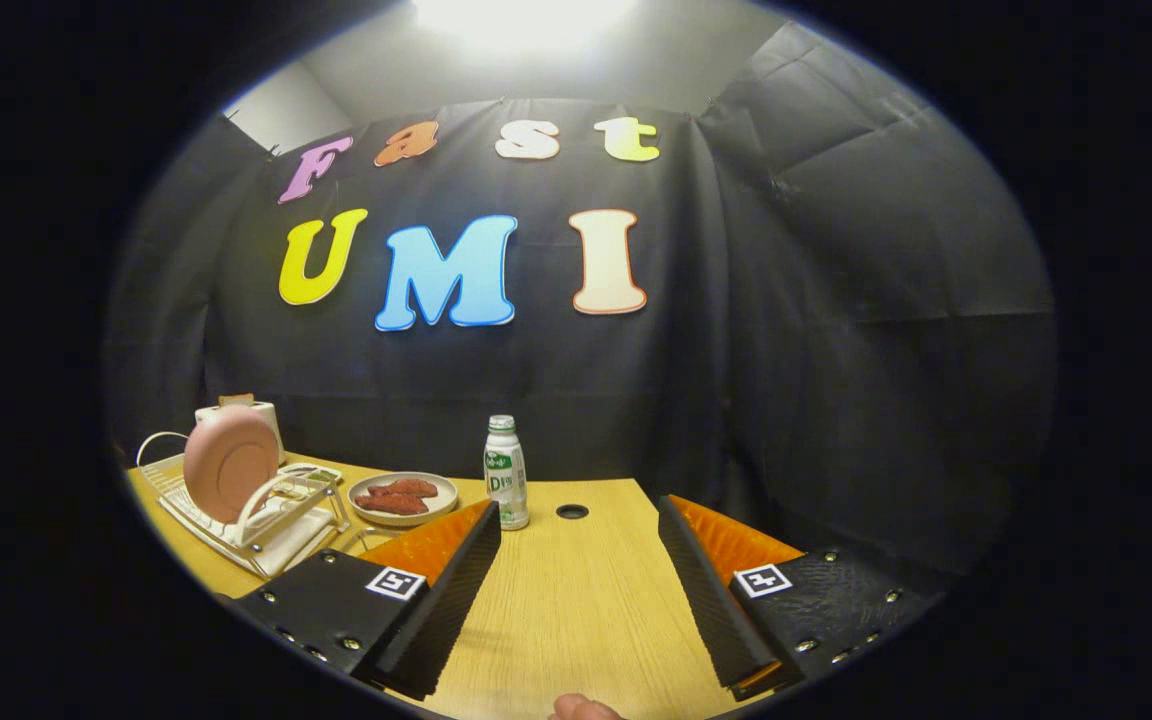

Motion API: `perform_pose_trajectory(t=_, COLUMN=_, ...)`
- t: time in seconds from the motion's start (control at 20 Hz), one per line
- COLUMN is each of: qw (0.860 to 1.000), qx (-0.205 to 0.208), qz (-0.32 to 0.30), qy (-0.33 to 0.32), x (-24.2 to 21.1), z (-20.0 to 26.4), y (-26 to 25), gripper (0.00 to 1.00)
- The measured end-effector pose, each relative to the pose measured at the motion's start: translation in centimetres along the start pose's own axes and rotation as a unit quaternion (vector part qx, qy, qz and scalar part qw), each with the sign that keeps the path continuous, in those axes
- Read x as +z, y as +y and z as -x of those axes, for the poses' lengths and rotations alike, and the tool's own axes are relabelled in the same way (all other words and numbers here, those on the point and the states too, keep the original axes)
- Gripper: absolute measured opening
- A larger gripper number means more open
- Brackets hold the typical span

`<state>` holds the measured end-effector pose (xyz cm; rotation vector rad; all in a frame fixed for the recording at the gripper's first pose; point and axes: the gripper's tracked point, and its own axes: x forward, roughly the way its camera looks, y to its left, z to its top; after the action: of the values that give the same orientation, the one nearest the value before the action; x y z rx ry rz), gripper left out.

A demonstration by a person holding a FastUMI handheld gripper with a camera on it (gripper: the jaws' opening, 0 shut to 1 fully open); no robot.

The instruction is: Take the plate from the dish rack, then take the spoon from the basket and place it into the plate.

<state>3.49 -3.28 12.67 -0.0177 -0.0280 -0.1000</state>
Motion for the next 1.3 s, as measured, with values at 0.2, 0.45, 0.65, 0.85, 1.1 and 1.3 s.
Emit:
perform_pose_trajectory(t=0.2, qw=1.000, qx=-0.002, qz=-0.013, qy=-0.004, x=5.1, z=1.3, y=2.3, gripper=0.97)
perform_pose_trajectory(t=0.45, qw=1.000, qx=-0.007, qz=-0.024, qy=-0.002, x=9.9, z=2.9, y=6.4, gripper=0.97)
perform_pose_trajectory(t=0.65, qw=1.000, qx=0.011, qz=-0.020, qy=0.000, x=12.5, z=2.7, y=11.0, gripper=0.96)
perform_pose_trajectory(t=0.85, qw=0.999, qx=0.036, qz=-0.015, qy=0.009, x=13.8, z=2.3, y=15.6, gripper=0.96)
perform_pose_trajectory(t=1.1, qw=0.997, qx=0.056, qz=-0.008, qy=0.047, x=13.6, z=1.6, y=20.6, gripper=0.97)
perform_pose_trajectory(t=1.3, qw=0.993, qx=0.078, qz=-0.004, qy=0.086, x=12.9, z=1.3, y=24.7, gripper=0.97)
